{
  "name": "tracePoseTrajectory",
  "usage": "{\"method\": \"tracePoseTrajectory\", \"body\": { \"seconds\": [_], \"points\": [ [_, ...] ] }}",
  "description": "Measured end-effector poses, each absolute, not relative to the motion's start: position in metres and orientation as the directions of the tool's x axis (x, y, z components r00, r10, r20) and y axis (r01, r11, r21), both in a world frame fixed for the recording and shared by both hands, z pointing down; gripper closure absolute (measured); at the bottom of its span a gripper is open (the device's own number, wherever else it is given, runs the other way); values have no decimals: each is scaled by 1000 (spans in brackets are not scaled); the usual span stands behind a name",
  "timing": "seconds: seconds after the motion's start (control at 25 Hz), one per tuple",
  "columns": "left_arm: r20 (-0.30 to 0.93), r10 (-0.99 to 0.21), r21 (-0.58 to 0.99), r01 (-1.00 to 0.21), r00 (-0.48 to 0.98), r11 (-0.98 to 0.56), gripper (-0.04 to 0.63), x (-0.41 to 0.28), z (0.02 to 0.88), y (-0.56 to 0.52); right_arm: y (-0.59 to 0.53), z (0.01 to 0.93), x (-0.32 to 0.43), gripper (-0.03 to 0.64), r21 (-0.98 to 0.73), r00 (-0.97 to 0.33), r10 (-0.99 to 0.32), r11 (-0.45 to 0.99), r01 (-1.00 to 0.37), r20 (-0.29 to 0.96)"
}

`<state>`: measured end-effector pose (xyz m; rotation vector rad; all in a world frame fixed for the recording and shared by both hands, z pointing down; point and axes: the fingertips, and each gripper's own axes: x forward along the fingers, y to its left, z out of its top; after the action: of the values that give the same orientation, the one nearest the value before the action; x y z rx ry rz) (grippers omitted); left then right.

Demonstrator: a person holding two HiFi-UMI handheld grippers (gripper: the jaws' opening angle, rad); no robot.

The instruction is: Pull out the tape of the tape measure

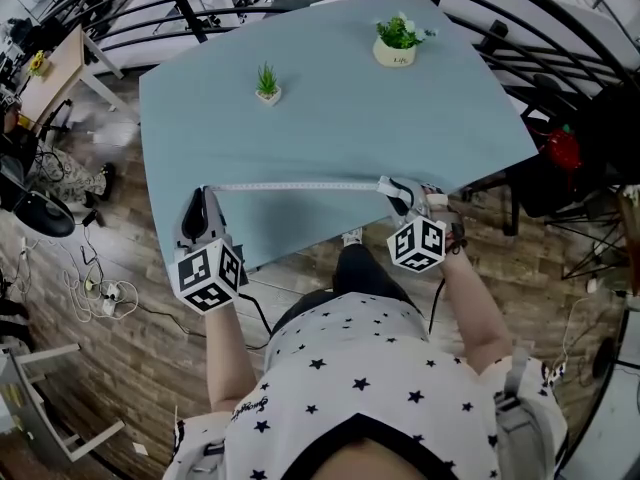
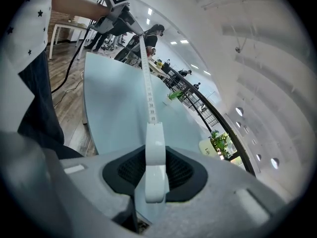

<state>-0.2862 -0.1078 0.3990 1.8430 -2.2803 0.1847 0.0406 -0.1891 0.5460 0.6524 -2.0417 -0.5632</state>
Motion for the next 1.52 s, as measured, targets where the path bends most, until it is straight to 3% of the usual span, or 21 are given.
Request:
{"method": "tracePoseTrajectory", "body": {
  "seconds": [0.24, 0.72, 1.04, 1.52],
  "points": [
    [252, -940, 65, -965, -230, 254, 560, -294, 406, -122, -204, 553, 43, 514, 590, -437, -631, 769, -246, 641],
    [301, -928, 123, -956, -222, 268, 561, -295, 429, -150, -231, 562, 34, 514, 438, -457, -598, 798, -413, 658],
    [329, -932, 135, -969, -151, 205, 560, -273, 444, -177, -247, 558, 12, 514, 268, -521, -563, 801, -535, 641],
    [377, -922, 139, -979, -90, 152, 561, -244, 464, -210, -267, 560, -12, 514, 173, -562, -537, 802, -572, 629]
  ]
}}
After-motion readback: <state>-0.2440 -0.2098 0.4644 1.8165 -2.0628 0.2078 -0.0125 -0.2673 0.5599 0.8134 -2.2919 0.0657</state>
